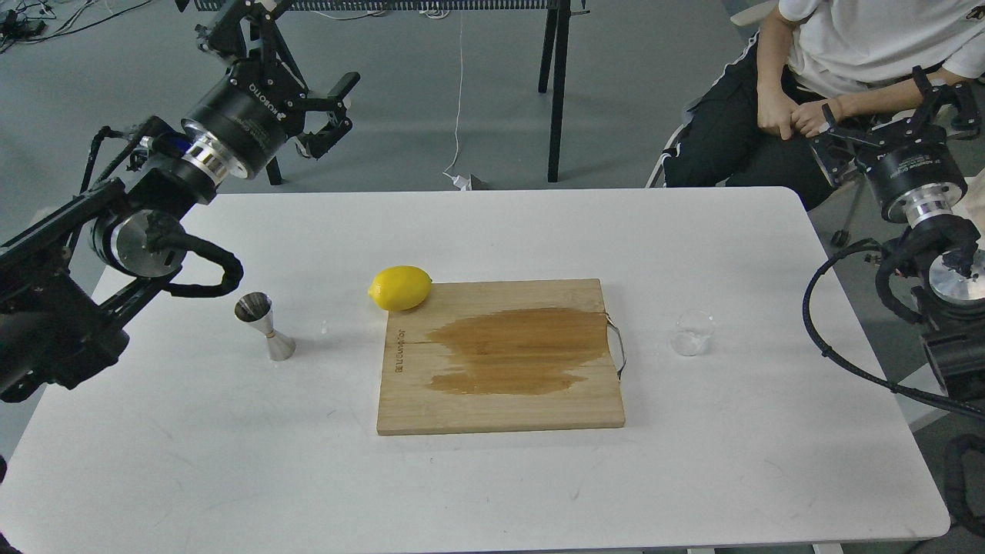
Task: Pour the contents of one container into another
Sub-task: 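Reach the left gripper toward the small metal jigger beside the board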
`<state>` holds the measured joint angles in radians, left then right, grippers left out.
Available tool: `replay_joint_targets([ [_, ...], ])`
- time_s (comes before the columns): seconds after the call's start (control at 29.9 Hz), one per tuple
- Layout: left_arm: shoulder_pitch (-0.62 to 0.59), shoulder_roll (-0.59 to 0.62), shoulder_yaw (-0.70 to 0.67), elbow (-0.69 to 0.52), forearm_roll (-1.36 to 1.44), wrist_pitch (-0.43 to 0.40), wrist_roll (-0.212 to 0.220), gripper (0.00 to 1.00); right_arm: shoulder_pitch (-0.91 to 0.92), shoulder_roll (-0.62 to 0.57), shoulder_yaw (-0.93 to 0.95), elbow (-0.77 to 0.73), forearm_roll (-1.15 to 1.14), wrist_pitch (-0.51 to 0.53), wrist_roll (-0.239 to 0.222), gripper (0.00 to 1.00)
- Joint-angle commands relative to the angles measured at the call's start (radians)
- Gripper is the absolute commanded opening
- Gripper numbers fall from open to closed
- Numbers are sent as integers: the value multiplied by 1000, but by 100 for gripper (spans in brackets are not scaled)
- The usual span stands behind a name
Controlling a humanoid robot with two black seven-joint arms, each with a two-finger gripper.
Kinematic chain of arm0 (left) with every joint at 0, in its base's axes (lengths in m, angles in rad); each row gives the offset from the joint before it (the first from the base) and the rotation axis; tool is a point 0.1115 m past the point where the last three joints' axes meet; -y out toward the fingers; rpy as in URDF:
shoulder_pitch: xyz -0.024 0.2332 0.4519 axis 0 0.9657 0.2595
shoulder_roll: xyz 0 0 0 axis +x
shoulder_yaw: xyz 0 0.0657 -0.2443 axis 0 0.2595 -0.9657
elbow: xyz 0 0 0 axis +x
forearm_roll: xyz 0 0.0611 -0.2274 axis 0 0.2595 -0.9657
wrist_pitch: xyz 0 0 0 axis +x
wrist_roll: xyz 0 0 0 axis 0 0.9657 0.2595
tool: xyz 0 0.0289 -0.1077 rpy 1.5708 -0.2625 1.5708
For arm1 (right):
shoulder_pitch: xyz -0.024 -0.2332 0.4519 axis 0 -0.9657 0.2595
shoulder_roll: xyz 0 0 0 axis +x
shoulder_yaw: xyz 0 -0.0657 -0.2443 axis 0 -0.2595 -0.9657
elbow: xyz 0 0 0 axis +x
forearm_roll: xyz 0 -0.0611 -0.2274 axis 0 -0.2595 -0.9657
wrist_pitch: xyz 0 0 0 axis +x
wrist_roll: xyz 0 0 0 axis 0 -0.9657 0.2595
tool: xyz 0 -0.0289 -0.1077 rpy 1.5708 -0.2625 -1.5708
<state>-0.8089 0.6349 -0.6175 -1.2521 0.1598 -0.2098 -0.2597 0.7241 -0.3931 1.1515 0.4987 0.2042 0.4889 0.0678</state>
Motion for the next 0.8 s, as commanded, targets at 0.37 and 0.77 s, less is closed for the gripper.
replay_joint_targets([
  [0.37,167,275,22,-240,85,44,-55,99,-34,-6,1,55,1,0,6,100],
  [0.77,398,523,83,-445,700,234,-152,99,-48,-6,4,55,0,0,7,100],
])
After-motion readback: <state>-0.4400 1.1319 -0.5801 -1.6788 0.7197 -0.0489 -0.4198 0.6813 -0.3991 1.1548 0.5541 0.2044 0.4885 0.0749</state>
